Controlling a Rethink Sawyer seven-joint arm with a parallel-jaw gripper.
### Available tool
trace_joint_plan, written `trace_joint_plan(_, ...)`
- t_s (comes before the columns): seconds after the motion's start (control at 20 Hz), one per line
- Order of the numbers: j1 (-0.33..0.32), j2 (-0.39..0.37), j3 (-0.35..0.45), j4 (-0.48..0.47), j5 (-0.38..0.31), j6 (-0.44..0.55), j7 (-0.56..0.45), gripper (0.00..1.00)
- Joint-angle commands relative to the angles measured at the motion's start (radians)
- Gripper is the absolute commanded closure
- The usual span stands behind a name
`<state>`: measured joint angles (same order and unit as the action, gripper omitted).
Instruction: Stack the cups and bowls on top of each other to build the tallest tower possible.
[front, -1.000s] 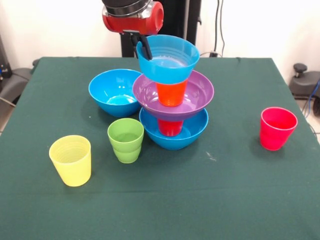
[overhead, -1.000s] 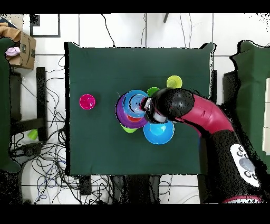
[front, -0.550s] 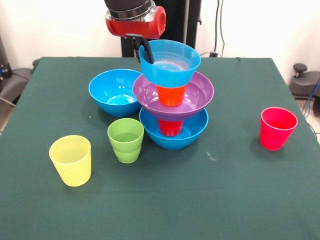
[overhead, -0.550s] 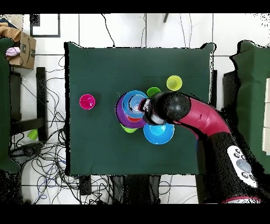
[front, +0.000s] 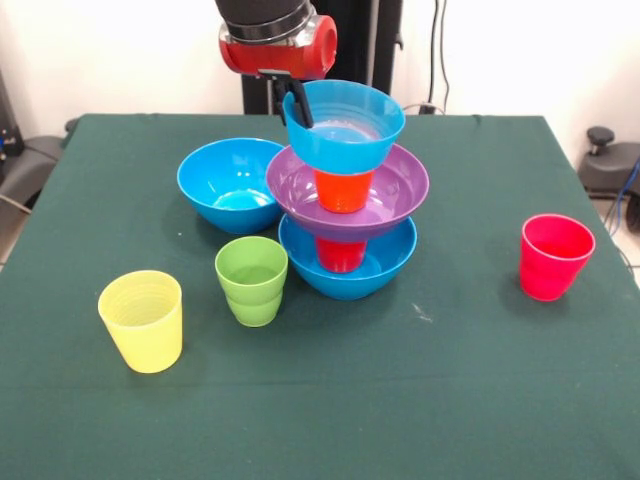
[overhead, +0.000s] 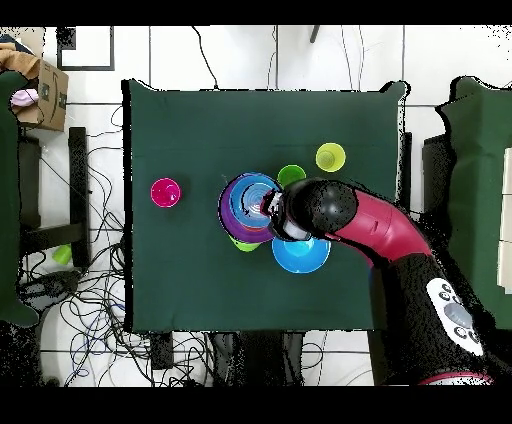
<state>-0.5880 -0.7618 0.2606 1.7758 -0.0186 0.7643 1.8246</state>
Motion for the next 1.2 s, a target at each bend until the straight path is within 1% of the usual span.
trace_joint_plan(0.05,0.021,0.016,0.066,0.047,-0.06,-0.048,-0.035,1.0)
trace_joint_plan(0.3,0.012,0.006,0.07,0.049,-0.06,-0.024,-0.053,1.0)
trace_joint_plan(0.6,0.014,0.004,0.07,0.056,-0.058,-0.031,-0.047,1.0)
trace_joint_plan(0.8,0.014,-0.025,0.068,0.065,-0.051,-0.003,-0.048,1.0)
trace_joint_plan(1.05,0.016,-0.014,0.07,0.062,-0.052,-0.015,-0.045,1.0)
trace_joint_plan(1.2,0.015,-0.023,0.068,0.063,-0.051,-0.002,-0.047,1.0)
